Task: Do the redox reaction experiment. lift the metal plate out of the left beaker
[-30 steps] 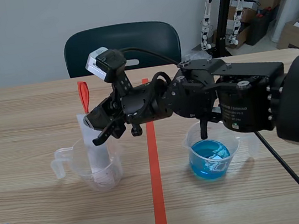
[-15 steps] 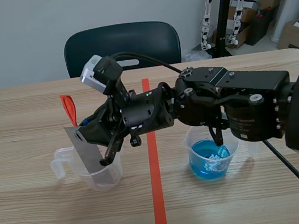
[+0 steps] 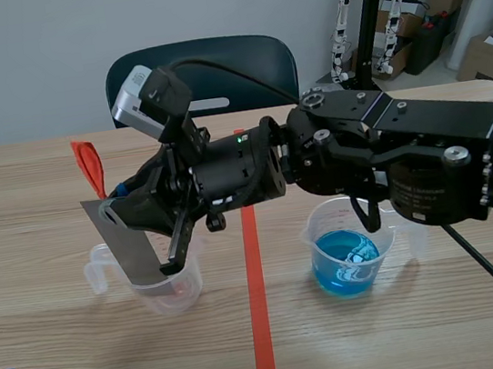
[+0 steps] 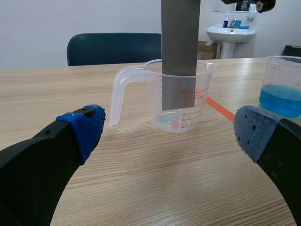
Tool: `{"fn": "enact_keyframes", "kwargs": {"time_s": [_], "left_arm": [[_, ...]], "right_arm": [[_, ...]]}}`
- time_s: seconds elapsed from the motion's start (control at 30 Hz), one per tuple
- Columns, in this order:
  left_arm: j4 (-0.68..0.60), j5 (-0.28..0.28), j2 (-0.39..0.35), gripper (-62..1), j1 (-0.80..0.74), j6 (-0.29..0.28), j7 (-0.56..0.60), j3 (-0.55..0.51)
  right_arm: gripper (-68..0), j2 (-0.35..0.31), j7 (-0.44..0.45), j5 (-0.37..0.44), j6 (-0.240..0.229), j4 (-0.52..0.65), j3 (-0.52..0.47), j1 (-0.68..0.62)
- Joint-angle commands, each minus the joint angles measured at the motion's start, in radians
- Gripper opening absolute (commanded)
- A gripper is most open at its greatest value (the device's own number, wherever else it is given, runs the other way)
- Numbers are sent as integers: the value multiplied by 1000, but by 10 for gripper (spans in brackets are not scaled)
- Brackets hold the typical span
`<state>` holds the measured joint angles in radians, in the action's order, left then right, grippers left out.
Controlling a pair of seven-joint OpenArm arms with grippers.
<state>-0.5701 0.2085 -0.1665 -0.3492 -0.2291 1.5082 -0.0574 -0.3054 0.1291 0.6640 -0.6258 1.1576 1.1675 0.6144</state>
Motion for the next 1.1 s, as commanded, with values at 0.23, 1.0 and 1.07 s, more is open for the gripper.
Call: {"fn": "enact_keyframes", "kwargs": {"time_s": [0.23, 1.0, 1.07], "left_arm": [[-16, -6, -3, -32, 0, 1, 46, -4], [-16, -6, -3, -32, 0, 1, 46, -4], [-16, -6, -3, -32, 0, 1, 46, -4]], "right_arm": [[-669, -39, -42, -10, -3, 131, -90, 20], [-669, -69, -295, 198, -3, 397, -264, 20], [-669, -69, -304, 205, -3, 400, -266, 20]]}}
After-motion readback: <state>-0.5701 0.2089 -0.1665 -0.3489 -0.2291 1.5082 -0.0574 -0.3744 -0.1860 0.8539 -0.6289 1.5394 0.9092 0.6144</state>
